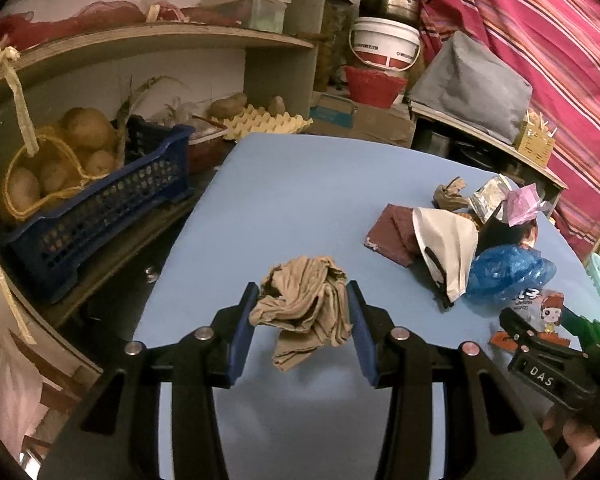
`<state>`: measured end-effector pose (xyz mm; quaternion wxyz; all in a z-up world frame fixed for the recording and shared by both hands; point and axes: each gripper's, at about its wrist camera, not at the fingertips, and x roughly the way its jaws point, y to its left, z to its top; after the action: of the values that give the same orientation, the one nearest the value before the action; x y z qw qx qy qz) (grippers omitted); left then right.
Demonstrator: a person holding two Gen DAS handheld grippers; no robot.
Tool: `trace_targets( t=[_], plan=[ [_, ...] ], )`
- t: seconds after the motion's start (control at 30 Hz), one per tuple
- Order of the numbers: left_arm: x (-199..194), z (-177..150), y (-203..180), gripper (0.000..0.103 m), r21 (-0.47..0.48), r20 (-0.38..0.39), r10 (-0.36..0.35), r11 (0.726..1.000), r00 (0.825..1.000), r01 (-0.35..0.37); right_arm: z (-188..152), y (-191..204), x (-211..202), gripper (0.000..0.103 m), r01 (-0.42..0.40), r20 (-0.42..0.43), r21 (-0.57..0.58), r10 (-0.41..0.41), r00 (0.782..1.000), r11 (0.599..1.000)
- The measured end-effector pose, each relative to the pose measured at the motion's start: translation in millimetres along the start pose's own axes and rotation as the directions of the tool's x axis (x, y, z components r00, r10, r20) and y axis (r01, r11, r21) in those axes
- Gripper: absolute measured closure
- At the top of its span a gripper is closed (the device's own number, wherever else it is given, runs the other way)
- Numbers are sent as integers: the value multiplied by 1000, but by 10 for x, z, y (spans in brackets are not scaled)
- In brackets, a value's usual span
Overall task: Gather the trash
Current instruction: 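Grasp the brown crumpled cloth with the left gripper while the right grasps the cartoon snack bag, then carry the cloth and snack bag over the light-blue basket with both grippers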
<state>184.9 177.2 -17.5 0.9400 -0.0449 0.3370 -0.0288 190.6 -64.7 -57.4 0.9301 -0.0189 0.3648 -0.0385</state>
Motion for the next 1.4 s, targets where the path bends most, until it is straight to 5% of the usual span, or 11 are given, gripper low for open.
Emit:
trace_targets(
  t=[0.57,0.87,1.4],
  plan=[
    [93,51,-216,59,33,8,2,999,1000,-3,-6,-431,-154,49,-157,-8,21,157,988,987],
    [97,54,-420,59,65,20,11,998,1000,-13,-29,-924,-229,49,-118,14,36,117,993,992],
    [-60,219,-1335,59,150,90,26,988,996,-39,90,-1868,-383,50,-115,82,32,113,990,993]
  ],
)
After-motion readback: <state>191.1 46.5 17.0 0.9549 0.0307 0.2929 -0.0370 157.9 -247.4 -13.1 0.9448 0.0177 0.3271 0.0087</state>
